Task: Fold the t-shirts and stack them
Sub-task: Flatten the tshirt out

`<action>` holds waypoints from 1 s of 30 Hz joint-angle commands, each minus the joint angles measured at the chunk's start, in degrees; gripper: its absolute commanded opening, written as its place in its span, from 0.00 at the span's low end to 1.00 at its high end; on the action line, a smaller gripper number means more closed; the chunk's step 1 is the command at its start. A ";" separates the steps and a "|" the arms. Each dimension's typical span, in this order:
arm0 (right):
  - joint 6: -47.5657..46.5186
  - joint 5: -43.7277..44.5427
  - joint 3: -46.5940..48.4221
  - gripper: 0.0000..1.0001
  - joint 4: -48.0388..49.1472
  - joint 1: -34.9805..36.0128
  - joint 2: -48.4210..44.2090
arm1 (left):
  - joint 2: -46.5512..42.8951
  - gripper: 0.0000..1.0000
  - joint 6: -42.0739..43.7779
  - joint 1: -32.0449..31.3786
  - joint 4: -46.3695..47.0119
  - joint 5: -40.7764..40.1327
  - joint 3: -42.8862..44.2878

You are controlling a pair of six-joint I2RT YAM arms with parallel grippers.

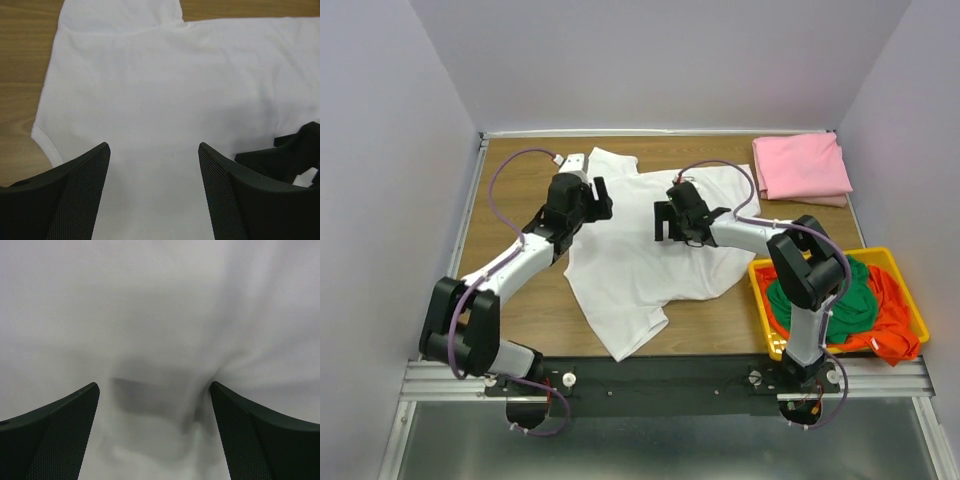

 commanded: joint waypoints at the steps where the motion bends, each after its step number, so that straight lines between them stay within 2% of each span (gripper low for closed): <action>1: 2.90 2.83 1.48 0.98 -3.12 2.33 4.78 | -7.54 0.80 2.13 1.37 -2.81 -1.26 -1.26; 7: 4.30 3.62 4.73 0.98 -4.18 5.41 7.95 | -11.52 0.84 2.65 4.09 -3.25 -1.61 -3.63; 15: 4.31 6.07 9.05 0.98 -6.02 7.34 7.43 | -12.57 0.84 1.08 2.78 -1.77 0.06 -8.63; 21: 2.99 9.24 6.51 0.99 -6.99 7.25 -0.03 | -18.29 0.84 -4.01 0.40 2.10 -1.70 -16.89; 26: 3.25 9.68 2.38 0.99 -7.43 7.25 -6.10 | -14.17 0.83 -7.54 -1.26 2.72 -2.84 -17.96; 30: 4.12 10.12 -1.76 0.99 -7.78 7.25 -12.07 | -10.03 0.83 -8.24 -4.51 -0.52 -5.74 -15.42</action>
